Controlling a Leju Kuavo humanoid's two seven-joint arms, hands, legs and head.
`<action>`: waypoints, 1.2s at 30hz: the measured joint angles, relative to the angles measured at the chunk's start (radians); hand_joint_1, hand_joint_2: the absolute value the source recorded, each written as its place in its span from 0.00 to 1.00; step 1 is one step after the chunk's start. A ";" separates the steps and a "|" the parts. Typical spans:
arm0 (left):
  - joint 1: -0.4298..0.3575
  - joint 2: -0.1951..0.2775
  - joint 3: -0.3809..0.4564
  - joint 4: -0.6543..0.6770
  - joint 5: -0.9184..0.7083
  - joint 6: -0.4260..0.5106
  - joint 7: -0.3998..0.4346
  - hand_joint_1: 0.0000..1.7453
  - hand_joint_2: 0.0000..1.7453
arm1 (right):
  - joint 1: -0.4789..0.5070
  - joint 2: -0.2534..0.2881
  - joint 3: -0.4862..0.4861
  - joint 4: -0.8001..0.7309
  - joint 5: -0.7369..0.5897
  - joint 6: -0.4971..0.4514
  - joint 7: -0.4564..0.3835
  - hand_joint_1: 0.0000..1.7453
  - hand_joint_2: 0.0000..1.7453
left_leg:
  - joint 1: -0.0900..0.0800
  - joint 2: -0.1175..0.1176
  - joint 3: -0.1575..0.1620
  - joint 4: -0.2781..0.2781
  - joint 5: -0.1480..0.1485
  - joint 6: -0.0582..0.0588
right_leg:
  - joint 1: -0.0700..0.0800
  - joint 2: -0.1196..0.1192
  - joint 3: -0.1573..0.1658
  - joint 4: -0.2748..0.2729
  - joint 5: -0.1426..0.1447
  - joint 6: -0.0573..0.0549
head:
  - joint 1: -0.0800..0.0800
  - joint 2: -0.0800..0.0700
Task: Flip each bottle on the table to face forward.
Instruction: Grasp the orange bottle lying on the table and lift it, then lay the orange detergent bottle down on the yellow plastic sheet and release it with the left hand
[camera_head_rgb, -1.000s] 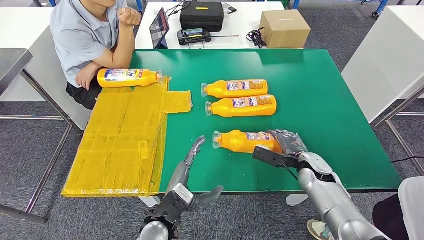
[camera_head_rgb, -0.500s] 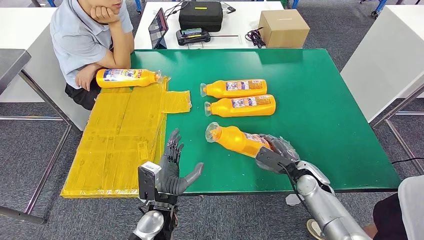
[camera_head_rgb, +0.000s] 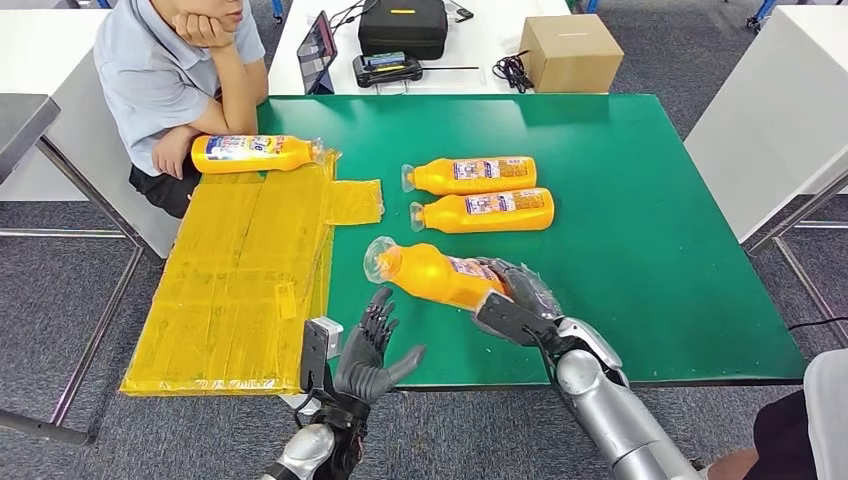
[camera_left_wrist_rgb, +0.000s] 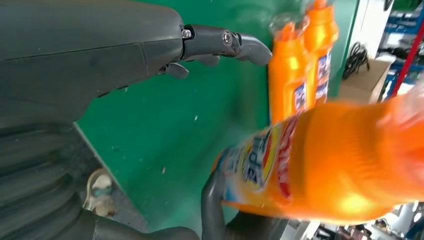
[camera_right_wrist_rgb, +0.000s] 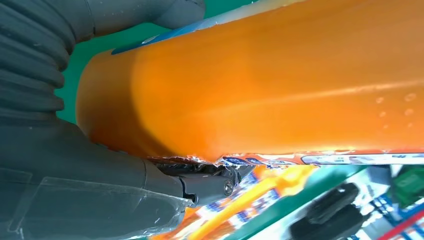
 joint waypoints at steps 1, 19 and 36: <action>-0.004 -0.002 -0.003 0.006 0.000 -0.003 -0.002 0.00 1.00 | -0.002 0.007 0.006 0.000 -0.003 0.000 -0.002 1.00 1.00 | 0.000 0.000 0.000 0.000 0.000 0.000 | 0.000 0.000 0.000 0.000 0.000 0.000 | 0.000 0.000; -0.061 -0.031 0.016 0.033 -0.057 0.168 -0.125 0.00 1.00 | -0.017 0.089 0.131 0.025 -0.031 0.007 -0.002 1.00 1.00 | 0.000 -0.001 -0.001 0.000 0.000 0.000 | 0.000 -0.001 -0.001 0.000 0.000 0.000 | 0.000 0.000; -0.061 -0.035 0.047 0.028 0.027 0.062 -0.070 1.00 1.00 | -0.045 0.118 0.168 0.097 -0.053 -0.006 -0.003 0.96 1.00 | 0.000 -0.001 -0.001 0.000 0.000 0.000 | 0.000 -0.001 -0.001 0.000 0.000 0.000 | 0.000 0.000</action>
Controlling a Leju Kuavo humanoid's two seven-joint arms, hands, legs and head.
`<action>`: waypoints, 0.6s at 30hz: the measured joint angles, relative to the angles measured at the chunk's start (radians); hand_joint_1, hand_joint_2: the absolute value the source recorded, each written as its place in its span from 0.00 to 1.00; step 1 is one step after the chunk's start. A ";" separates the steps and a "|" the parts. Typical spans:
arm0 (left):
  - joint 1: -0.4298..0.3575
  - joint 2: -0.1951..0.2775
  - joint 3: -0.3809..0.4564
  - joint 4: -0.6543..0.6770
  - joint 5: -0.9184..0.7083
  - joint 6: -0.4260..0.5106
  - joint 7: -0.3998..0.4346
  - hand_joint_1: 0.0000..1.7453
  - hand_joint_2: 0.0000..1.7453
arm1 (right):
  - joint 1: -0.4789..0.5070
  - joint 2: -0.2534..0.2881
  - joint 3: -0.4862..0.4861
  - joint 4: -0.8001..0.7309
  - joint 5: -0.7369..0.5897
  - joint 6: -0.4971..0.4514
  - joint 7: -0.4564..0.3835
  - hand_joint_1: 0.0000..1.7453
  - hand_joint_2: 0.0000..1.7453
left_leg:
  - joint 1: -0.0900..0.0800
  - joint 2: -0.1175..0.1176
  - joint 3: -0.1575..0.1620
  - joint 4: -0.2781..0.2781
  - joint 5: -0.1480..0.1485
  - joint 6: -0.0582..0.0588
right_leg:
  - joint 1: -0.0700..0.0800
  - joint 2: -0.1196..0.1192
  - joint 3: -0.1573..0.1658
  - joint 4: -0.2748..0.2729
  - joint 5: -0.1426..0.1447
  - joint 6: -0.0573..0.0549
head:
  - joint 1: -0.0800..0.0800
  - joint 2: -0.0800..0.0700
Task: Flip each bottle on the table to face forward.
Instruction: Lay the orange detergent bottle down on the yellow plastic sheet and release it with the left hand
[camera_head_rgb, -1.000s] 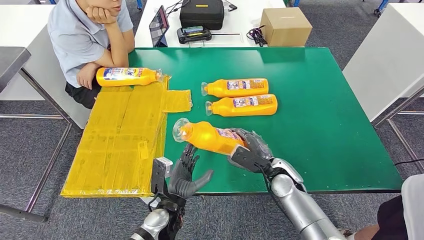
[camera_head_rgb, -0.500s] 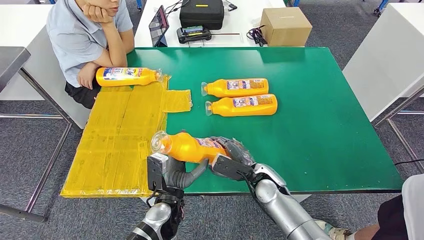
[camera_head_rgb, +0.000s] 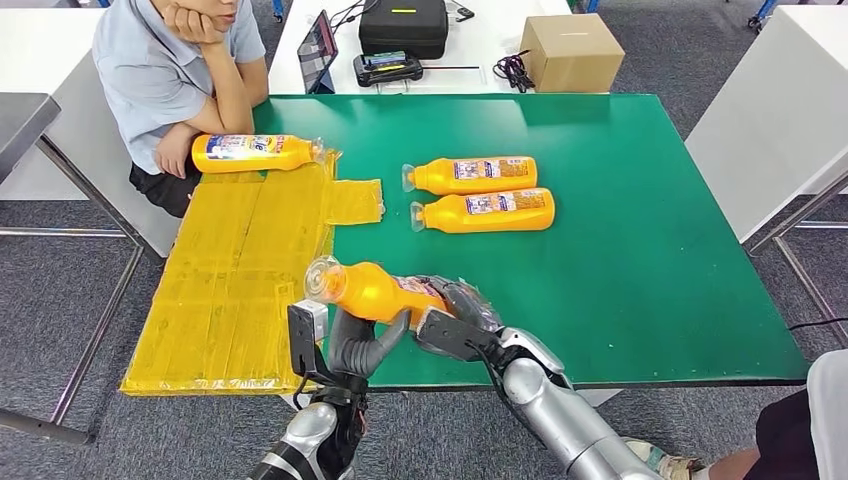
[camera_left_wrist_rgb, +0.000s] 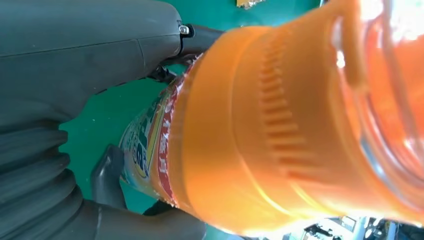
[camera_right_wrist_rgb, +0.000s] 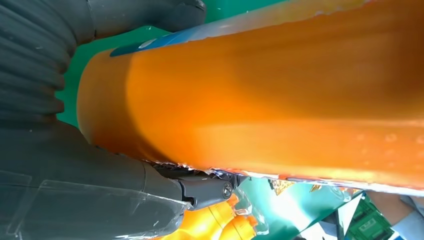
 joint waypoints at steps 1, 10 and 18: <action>0.000 0.000 0.000 0.000 0.001 0.000 0.000 1.00 1.00 | -0.002 0.001 0.000 0.003 0.000 -0.001 0.000 0.94 1.00 | 0.000 0.000 0.000 0.000 0.000 0.000 | 0.000 0.000 0.000 0.000 0.000 0.000 | 0.000 0.000; -0.005 0.000 0.005 0.000 -0.009 0.012 -0.007 1.00 1.00 | -0.014 0.005 0.012 0.021 -0.004 -0.003 -0.006 0.65 1.00 | 0.000 0.000 0.000 0.000 0.000 0.000 | 0.000 0.000 0.000 0.000 0.000 0.000 | 0.000 0.000; -0.017 0.000 -0.008 0.000 -0.134 0.119 -0.033 1.00 1.00 | -0.018 0.014 0.019 0.027 -0.007 -0.012 -0.011 0.00 1.00 | 0.000 0.000 0.000 0.000 0.000 0.000 | 0.000 0.000 0.000 0.000 0.000 0.000 | 0.000 0.000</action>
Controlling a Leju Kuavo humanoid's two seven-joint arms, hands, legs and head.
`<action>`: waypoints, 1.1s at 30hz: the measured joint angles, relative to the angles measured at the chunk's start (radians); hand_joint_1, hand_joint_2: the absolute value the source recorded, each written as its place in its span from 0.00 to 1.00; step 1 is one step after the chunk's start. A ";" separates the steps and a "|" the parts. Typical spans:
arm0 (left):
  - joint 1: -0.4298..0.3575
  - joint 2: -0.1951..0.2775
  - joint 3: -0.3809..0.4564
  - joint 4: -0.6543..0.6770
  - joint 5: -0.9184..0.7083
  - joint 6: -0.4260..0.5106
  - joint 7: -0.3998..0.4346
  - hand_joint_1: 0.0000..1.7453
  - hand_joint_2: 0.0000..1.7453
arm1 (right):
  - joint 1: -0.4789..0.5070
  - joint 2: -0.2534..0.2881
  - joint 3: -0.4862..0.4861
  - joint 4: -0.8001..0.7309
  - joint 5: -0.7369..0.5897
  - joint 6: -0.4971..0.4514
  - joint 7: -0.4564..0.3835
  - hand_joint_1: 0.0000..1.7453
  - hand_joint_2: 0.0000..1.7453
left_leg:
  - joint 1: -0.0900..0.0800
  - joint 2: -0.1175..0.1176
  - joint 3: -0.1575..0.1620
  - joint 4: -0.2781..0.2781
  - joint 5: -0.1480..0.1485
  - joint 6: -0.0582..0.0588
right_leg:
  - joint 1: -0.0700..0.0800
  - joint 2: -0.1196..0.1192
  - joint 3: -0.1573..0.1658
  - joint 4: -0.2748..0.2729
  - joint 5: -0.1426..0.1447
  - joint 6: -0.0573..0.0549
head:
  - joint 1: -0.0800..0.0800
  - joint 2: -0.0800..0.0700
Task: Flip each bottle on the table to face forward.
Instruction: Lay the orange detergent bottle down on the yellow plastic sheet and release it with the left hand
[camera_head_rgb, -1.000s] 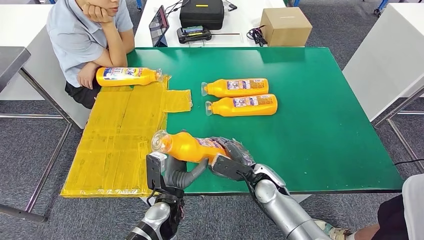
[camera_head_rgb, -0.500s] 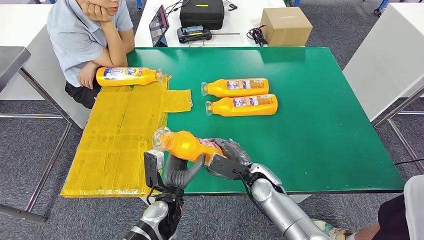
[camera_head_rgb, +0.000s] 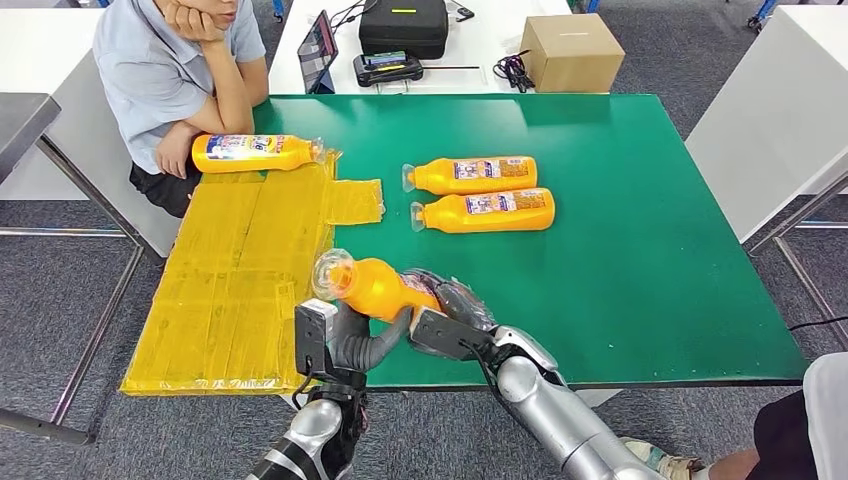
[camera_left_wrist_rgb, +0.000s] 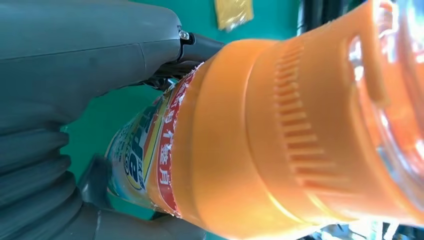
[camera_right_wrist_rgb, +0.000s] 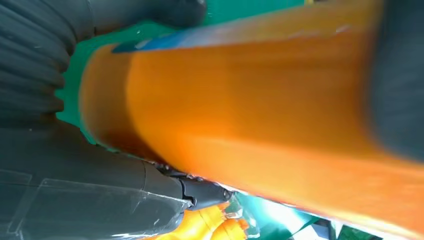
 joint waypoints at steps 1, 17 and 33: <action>-0.003 0.000 -0.001 0.000 -0.027 0.017 0.000 1.00 1.00 | 0.000 0.002 0.001 0.000 0.000 -0.003 -0.001 0.00 1.00 | 0.000 0.000 0.000 0.000 0.000 0.000 | 0.000 0.000 0.000 0.000 0.000 0.000 | 0.000 0.000; -0.006 0.043 0.005 -0.113 -0.289 0.046 0.080 1.00 1.00 | 0.018 0.036 -0.007 0.000 0.017 -0.037 -0.011 0.00 1.00 | 0.000 0.000 0.000 0.000 0.000 0.000 | 0.000 0.000 0.000 0.000 0.000 0.000 | 0.000 0.000; -0.006 0.083 0.039 -0.179 -0.732 0.218 0.140 1.00 1.00 | 0.072 0.039 -0.057 -0.001 0.050 -0.054 -0.023 0.00 1.00 | 0.000 0.000 0.000 0.000 0.000 0.000 | 0.000 0.000 0.000 0.000 0.000 0.000 | 0.000 0.000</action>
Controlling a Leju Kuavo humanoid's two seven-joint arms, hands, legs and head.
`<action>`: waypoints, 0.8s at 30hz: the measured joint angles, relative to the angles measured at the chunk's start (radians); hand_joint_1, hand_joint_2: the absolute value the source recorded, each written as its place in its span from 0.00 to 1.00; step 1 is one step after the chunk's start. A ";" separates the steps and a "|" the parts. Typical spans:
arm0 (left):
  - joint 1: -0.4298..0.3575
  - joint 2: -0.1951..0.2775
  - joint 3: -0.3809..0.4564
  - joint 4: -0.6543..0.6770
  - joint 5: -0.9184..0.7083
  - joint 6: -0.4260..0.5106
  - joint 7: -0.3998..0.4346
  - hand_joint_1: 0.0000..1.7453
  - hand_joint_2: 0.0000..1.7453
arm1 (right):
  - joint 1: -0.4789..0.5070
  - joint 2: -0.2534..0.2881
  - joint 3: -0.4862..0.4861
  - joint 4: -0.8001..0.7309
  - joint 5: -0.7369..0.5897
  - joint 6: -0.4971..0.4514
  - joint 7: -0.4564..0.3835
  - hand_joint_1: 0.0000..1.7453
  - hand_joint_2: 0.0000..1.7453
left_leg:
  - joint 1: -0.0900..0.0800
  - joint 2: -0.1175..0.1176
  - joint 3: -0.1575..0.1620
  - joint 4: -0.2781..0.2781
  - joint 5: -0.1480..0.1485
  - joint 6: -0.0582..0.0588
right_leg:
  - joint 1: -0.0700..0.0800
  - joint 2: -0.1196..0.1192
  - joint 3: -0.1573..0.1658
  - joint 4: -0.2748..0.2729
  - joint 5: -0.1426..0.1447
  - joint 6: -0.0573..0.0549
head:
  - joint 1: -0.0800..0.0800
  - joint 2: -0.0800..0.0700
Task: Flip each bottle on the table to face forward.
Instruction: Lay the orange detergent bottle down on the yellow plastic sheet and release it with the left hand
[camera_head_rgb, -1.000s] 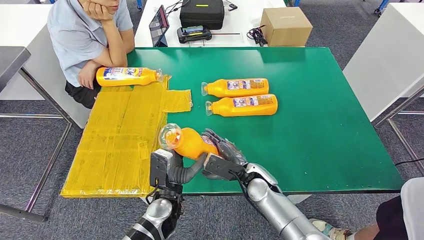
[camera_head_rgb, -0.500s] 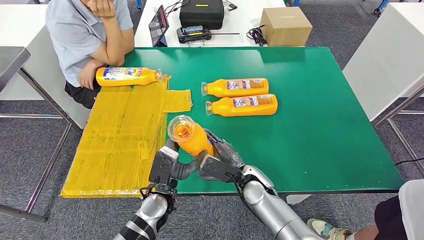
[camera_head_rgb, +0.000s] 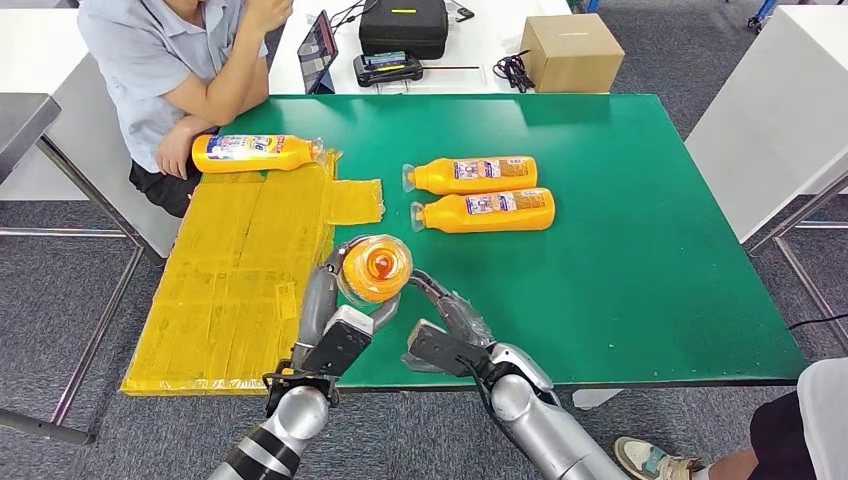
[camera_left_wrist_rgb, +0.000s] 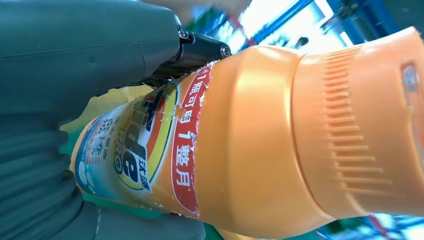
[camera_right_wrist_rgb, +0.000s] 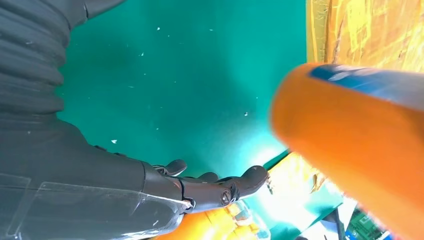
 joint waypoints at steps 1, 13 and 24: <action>0.000 0.004 0.009 -0.002 -0.100 0.011 0.026 1.00 1.00 | 0.002 0.000 -0.004 0.000 0.003 0.000 -0.002 0.00 1.00 | 0.000 0.000 0.000 0.000 0.000 0.000 | 0.000 0.000 0.000 0.000 0.000 0.000 | 0.000 0.000; -0.013 0.085 0.151 0.017 -0.907 0.029 0.333 1.00 1.00 | 0.019 -0.001 -0.040 -0.002 0.014 0.033 -0.020 0.00 1.00 | 0.000 0.000 0.000 0.000 0.000 0.000 | 0.000 0.000 0.000 0.000 0.000 0.000 | 0.000 0.000; -0.163 0.139 0.156 0.292 -1.039 -0.129 0.538 1.00 1.00 | 0.014 0.005 -0.040 -0.004 0.013 0.068 -0.030 0.00 1.00 | 0.000 0.000 0.000 0.000 0.001 0.000 | 0.000 0.000 0.000 0.000 0.000 0.000 | 0.000 0.000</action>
